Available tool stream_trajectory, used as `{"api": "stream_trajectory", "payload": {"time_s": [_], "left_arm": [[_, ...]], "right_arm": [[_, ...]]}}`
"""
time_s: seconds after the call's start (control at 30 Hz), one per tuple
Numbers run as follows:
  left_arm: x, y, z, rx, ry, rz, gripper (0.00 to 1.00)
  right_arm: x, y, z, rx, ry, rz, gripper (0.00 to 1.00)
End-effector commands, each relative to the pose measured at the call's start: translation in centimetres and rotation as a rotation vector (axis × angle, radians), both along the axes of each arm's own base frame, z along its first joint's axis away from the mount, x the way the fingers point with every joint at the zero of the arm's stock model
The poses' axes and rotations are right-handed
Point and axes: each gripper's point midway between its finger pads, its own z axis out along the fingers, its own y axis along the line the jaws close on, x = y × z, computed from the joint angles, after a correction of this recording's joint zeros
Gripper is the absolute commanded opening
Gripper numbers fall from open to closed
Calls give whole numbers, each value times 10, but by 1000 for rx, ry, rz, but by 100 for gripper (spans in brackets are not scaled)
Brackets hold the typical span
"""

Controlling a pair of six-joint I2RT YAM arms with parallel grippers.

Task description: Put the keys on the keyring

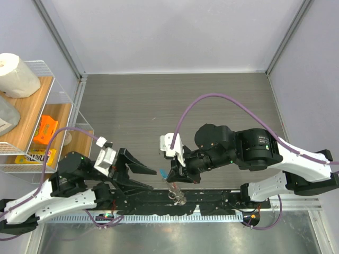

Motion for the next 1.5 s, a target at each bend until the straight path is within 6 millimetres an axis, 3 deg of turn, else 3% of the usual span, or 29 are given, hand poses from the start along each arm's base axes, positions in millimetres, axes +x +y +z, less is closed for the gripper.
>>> {"api": "stream_trajectory", "payload": {"time_s": [0.0,0.3,0.43,0.6,1.07,1.17,1.4,1.47], "left_arm": [[-7,-7,-10,100,38,-61,54],[-10,-13,-7,118,55,-95,47],[-12,-15,-9,134,59,-113,37],[-13,-18,-10,156,63,-123,31],[-11,-25,-17,186,65,-131,29],[-10,-26,-17,190,67,-129,24],[-8,-30,-21,215,61,-133,0],[-9,-31,-23,221,61,-141,0]], "right_arm": [[-9,3,2,-4,46,30,6],[-6,11,-1,-16,52,13,6],[-5,16,-3,-26,48,13,6],[-3,19,-2,-27,44,11,6],[-4,21,6,-3,40,23,6],[-5,22,7,2,40,28,6],[-6,23,9,15,39,38,6],[-6,23,10,17,37,41,6]]}}
